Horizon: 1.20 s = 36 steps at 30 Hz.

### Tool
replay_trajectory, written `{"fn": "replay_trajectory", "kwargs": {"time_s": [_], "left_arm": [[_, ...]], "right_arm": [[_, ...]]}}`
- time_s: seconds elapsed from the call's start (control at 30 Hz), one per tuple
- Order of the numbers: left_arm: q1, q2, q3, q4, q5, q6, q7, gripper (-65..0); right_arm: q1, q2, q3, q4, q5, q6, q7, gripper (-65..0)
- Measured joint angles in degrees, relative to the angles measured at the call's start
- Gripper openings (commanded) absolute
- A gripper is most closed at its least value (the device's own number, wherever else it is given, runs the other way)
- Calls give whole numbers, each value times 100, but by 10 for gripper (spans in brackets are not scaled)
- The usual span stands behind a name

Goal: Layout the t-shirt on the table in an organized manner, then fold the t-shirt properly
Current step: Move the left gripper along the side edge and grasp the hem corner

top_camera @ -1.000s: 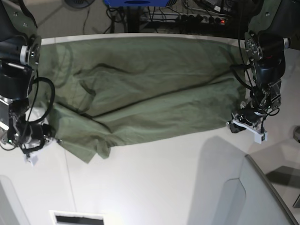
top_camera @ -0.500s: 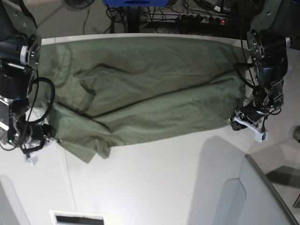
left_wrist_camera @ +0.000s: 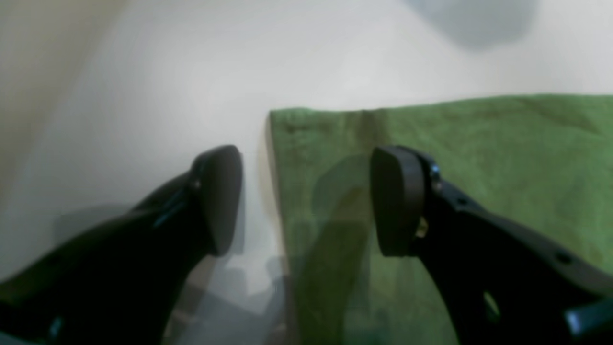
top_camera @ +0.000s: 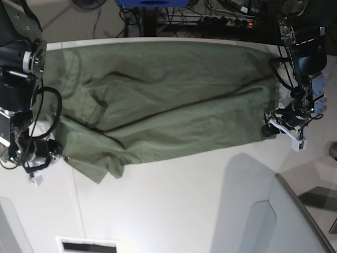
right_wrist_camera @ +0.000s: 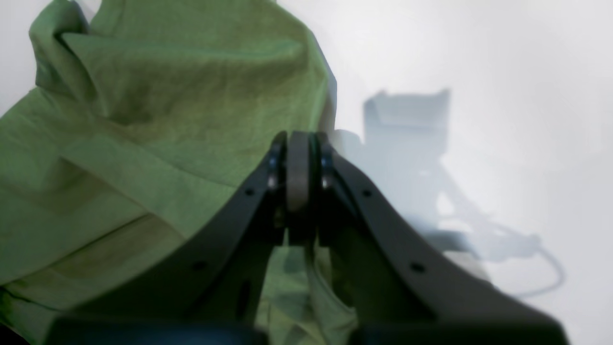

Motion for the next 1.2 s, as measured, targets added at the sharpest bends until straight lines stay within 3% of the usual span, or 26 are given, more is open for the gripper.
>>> {"fn": "replay_trajectory", "kwargs": {"time_s": [0.57,0.8,1.0,1.1,1.2], "left_arm": [[-393,15,-31,-400,48,15,98,-245],[-398,26,-31,-409,68,76,72,-429],[-380,26,-31,-459,70,74,-109,-484],[-398,4,-33,-763,-20,72,-485,-632],[-431,-33,-35,-907,-17,52,-616,-650]], "right_arm": [[0,2,0,0,0,0,-2,-644],[0,0,0,0,0,0,0,-644],[0,0,0,0,0,0,-2,-644],[-2,35,-4,0,2,0,2,-644],[-7,63,-4,0,0,0,2,-644]]}}
